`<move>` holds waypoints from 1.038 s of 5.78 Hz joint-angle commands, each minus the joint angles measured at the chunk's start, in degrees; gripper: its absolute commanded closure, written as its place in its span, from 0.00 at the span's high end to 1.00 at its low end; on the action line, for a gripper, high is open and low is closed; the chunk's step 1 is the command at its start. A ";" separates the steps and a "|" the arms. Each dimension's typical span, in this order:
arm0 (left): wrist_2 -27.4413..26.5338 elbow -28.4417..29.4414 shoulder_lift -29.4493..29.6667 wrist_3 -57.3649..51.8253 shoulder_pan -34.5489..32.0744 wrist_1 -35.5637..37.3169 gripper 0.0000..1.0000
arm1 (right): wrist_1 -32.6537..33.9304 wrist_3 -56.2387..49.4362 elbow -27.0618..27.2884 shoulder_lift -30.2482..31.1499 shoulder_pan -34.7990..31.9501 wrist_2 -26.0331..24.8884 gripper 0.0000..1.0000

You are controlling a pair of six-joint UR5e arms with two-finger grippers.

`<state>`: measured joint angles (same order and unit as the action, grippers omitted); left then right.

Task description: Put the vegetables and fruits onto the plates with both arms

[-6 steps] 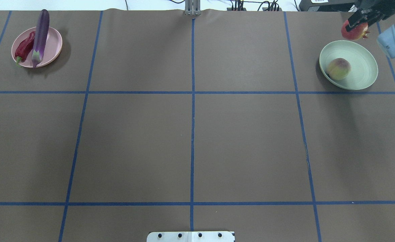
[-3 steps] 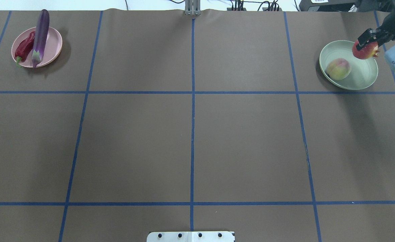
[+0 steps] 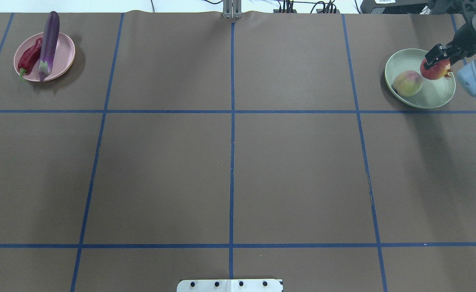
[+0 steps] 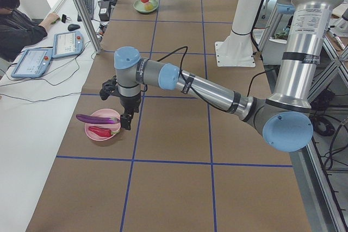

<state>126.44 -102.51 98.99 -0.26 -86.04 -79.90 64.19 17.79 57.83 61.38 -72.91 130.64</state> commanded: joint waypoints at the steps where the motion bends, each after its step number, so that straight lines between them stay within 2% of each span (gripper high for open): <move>1: 0.03 0.11 0.07 -0.09 0.00 0.00 1.00 | 3.28 -0.38 3.66 0.14 -2.13 1.63 1.00; 2: 0.03 0.46 0.07 -0.78 0.00 0.00 1.00 | 10.45 -2.65 9.00 1.54 -4.84 2.34 1.00; 4: 0.12 0.29 -0.89 -2.62 -0.09 1.05 1.00 | 25.13 -14.39 17.96 4.08 -9.16 2.34 1.00; 5: 0.03 0.55 -1.08 -8.81 -0.70 2.10 1.00 | 29.46 -16.62 24.89 8.10 -11.00 2.52 1.00; 6: 0.12 0.47 -1.16 -12.44 -2.71 5.07 1.00 | 30.81 -20.38 29.22 13.54 -13.02 6.17 1.00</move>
<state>126.51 -102.05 97.97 -8.92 -87.30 -77.02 92.58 0.83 82.25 70.27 -84.02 134.33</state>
